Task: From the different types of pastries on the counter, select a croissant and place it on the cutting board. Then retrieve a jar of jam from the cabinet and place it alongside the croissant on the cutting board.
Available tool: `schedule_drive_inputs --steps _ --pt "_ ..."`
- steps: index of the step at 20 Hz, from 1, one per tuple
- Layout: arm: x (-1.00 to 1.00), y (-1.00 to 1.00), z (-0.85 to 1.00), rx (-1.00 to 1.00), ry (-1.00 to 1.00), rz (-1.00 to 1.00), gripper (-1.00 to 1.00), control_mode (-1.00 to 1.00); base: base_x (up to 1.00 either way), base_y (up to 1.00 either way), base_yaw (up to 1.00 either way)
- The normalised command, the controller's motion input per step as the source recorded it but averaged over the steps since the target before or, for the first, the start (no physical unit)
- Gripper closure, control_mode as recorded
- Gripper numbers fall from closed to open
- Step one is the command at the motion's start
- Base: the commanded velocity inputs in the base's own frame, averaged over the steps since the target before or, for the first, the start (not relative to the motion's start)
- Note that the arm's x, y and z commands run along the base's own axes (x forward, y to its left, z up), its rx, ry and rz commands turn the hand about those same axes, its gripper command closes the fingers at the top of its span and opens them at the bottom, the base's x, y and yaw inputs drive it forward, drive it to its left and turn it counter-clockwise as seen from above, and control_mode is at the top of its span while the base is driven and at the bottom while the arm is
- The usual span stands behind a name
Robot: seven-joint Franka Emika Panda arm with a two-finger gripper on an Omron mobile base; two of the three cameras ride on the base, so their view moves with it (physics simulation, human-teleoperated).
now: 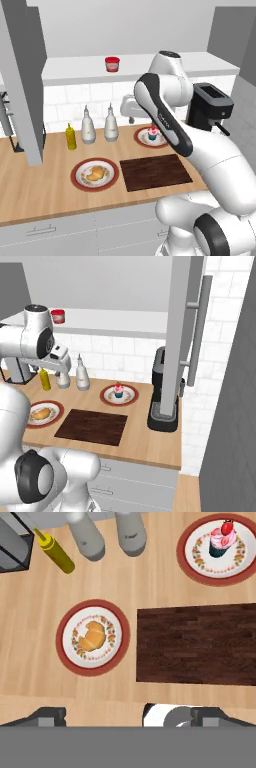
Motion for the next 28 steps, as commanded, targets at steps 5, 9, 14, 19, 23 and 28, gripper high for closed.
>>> schedule_drive_inputs --steps 5,9,14,19,23,28 --pt "-0.47 0.57 0.00 0.00 0.00 -0.07 -1.00 -1.00 0.00 0.00 0.00" --pt "-0.07 0.37 0.00 0.02 0.12 -0.01 -1.00 -1.00 0.00 0.00 0.00" --pt "0.21 0.15 0.00 0.07 0.06 -0.05 -1.00 -1.00 0.00 0.00 0.00" --pt "0.14 0.51 -0.02 0.00 0.08 -0.08 -1.00 -1.00 0.00 0.00 0.00" --pt "0.00 0.42 -0.12 0.01 0.00 0.00 -1.00 -1.00 0.00 0.00 0.00" --pt "0.01 0.00 -0.12 0.02 0.00 0.00 -1.00 -1.00 0.00 0.00 0.00"
